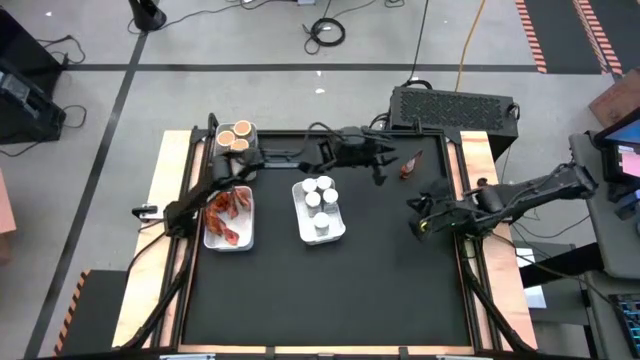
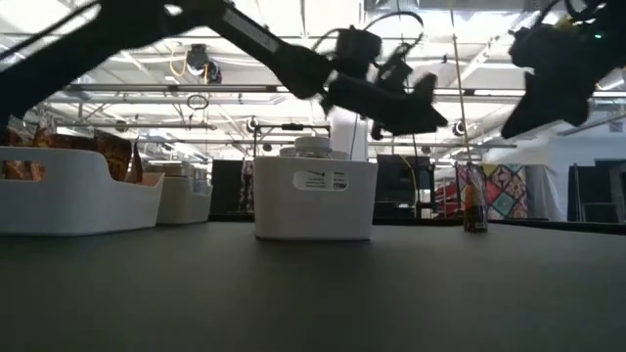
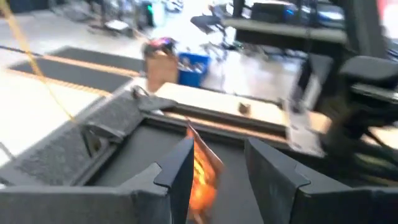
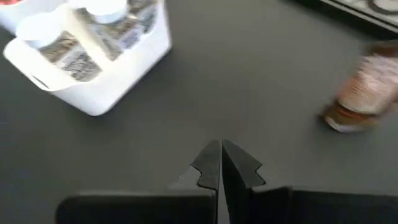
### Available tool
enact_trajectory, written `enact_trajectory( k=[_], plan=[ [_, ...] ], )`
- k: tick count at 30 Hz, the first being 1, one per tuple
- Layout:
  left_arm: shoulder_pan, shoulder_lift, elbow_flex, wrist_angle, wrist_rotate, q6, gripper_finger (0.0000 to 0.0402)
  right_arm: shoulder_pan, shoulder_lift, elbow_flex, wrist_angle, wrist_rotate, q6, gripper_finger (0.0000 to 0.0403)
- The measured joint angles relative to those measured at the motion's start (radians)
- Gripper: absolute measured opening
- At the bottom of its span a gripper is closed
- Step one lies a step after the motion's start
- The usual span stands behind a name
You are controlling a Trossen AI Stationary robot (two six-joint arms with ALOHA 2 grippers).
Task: Sort spices by type
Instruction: Put the orange seasoning pack into the left white bin
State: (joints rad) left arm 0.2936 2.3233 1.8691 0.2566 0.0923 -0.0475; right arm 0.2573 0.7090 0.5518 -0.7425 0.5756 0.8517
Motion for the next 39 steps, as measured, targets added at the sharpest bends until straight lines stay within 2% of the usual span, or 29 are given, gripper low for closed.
enact_trajectory(
  k=[3, 8, 16, 18, 35, 39],
  plan=[
    [-0.01, 0.1, 0.098, 0.054, -0.067, 0.0, 0.0146, 0.0, -0.07, 0.0, -0.101, 0.004, 0.054, 0.0],
    [-0.019, 0.252, 0.306, 0.034, -0.089, -0.01, 0.0146, 0.0, -0.141, 0.0, -0.177, -0.005, 0.079, 0.0],
    [-0.034, 0.373, 0.49, -0.063, -0.159, -0.024, 0.0146, -0.001, -0.189, 0.0, -0.195, -0.076, 0.037, 0.0],
    [-0.04, 0.382, 0.484, -0.023, -0.164, -0.025, 0.0146, 0.0, -0.194, 0.0, -0.195, -0.084, 0.019, 0.0],
    [-0.072, 0.41, 0.488, -0.093, -0.231, 0.054, 0.0146, 0.0, -0.197, 0.0, -0.183, -0.084, 0.002, 0.0],
    [-0.07, 0.417, 0.488, -0.092, -0.279, 0.053, 0.0146, 0.0, -0.197, 0.0, -0.164, -0.084, 0.0, 0.0]
  ],
)
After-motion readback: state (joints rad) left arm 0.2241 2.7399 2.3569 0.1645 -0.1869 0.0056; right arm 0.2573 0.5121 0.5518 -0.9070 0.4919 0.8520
